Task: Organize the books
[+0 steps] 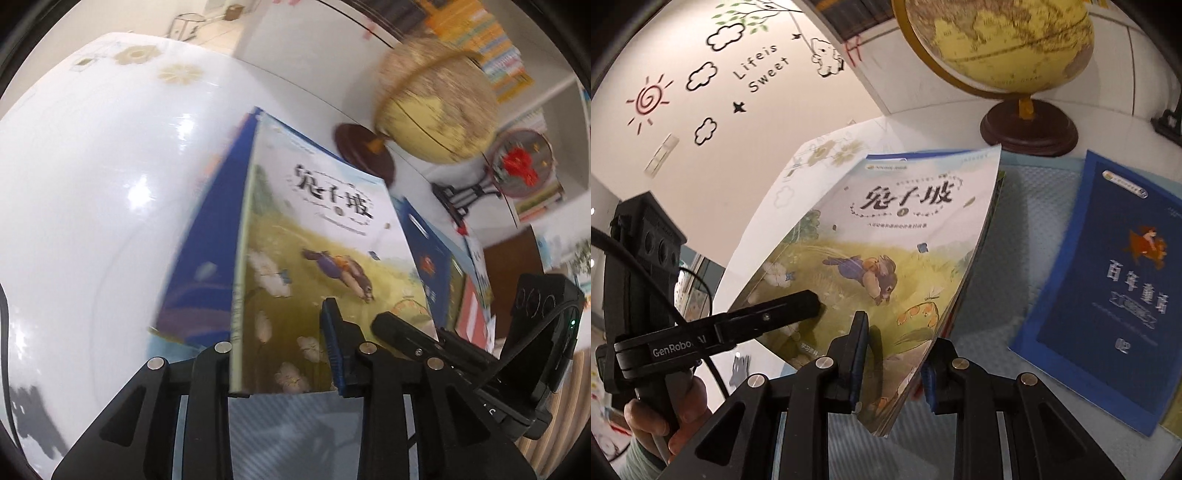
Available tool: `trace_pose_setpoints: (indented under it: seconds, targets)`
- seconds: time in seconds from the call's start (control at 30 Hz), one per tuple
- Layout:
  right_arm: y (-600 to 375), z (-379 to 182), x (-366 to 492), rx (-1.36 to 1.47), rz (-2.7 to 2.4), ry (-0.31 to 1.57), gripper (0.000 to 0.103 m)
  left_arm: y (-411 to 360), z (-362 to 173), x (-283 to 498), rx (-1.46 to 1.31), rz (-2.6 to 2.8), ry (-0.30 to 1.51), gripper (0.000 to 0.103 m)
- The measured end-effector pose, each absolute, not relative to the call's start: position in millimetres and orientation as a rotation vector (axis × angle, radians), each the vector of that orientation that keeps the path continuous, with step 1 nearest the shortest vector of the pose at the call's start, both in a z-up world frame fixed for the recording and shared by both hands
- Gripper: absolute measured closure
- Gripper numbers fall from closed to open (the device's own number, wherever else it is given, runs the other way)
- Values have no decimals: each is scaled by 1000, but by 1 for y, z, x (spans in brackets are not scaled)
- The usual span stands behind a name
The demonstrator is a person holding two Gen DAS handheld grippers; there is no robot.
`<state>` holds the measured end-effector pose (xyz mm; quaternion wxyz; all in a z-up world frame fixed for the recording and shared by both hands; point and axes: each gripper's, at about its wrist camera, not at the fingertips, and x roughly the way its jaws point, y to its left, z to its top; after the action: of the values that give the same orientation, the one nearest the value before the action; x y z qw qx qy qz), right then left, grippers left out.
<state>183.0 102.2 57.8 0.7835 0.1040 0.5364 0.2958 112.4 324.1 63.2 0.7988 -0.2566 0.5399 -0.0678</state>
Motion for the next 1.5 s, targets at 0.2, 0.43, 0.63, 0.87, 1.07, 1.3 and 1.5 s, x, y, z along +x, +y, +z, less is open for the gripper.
trace_pose_setpoints:
  seconds: [0.2,0.43,0.63,0.87,1.07,1.3,1.5]
  targets:
    - [113,43,190,250,638,1212,78,339,53,120,-563,-113,1183,75]
    - [109,44,184,221,619,1213,78,353,54,104,-533,-11,1170,73]
    - [112,46,183,172,693,1277,67,367,57,94,-544,85,1134,73]
    - [34,66,155,153,765,1278,65,326,79,67,-442,121,1075,73]
    - [-151,85,118,102,499,1179,45,210,81,45,-491,-52,1118,73]
    - [-364,66,168,251,338,1172,45,-8,61,40,-515,-276,1198,73]
    - [-413,46,238,211,444,1225,64,-121,30,51,-593,-270,1267,73]
